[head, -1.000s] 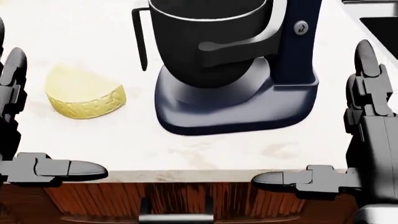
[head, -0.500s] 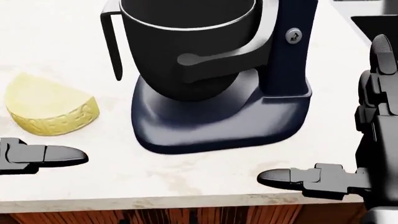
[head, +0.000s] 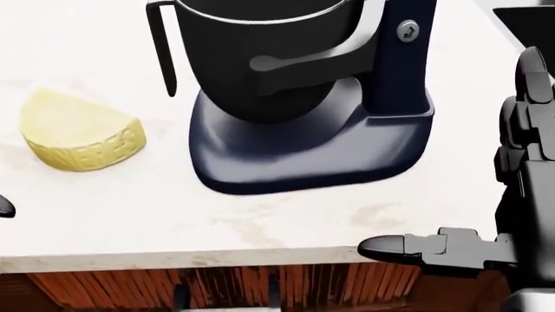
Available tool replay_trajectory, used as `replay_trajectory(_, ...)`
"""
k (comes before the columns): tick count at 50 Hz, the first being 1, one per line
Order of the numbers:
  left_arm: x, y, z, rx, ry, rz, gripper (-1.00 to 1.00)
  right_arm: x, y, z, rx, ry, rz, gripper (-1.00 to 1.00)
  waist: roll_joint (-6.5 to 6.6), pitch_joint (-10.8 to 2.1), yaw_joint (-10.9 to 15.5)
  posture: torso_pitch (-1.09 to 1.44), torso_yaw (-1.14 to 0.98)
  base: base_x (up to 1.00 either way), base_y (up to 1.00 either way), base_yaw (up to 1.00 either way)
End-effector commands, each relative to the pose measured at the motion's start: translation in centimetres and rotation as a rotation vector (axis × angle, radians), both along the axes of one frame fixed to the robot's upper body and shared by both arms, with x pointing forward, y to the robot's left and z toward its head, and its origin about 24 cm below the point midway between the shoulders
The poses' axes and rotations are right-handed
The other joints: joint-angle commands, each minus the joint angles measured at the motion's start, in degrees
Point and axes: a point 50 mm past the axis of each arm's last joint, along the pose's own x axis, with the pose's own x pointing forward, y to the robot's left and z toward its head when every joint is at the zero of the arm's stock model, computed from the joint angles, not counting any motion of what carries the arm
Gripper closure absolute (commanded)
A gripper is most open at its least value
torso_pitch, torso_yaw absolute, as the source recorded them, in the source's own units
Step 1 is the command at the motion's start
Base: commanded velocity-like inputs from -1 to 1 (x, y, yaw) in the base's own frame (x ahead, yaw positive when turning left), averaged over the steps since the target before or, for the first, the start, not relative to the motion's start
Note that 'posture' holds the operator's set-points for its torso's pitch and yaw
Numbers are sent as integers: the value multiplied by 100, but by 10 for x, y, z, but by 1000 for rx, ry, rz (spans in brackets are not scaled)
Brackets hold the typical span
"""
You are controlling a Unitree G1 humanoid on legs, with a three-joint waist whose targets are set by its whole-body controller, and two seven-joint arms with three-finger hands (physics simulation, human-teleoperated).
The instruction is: Place the cheese in the stand mixer bowl.
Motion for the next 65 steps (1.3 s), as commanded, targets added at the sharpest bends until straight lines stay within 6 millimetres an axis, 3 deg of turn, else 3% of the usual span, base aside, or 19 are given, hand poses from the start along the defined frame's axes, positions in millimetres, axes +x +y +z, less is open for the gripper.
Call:
replay_trajectory(1,-7,2,19,53,-71,-6,-100,-5,1,12,-14,-76,1,-100,34,-106,1,0,0,0,0,0)
replay_trajectory(6,-1,4,11,188,40,-64,-100,-5,0,12,-14,-79,-2,-100,44,-107,3,0,0,0,0,0)
replay_trajectory(12,14,13,27,245,84,-91,-100,-5,-1,13,-13,-81,-3,-100,40,-133,24,0,0,0,0,0)
replay_trajectory(15,24,18,45,273,69,-84,-100,-6,-1,14,-15,-85,-4,-100,32,-140,30,0,0,0,0,0)
replay_trajectory(18,30,19,44,299,120,-113,-100,-6,-1,14,-14,-86,-5,-100,27,-146,29,0,0,0,0,0)
replay_trajectory(37,79,-10,60,426,176,-211,-100,-8,-1,14,-14,-90,-9,-100,-52,-191,24,0,0,0,0,0)
replay_trajectory(48,98,-23,52,493,255,-248,-100,-9,-2,15,-14,-93,-13,-100,-90,-198,18,0,0,0,0,0)
replay_trajectory(65,105,-30,30,541,364,-289,-100,-10,-4,16,-15,-99,-21,-100,-104,-194,5,0,0,0,0,0)
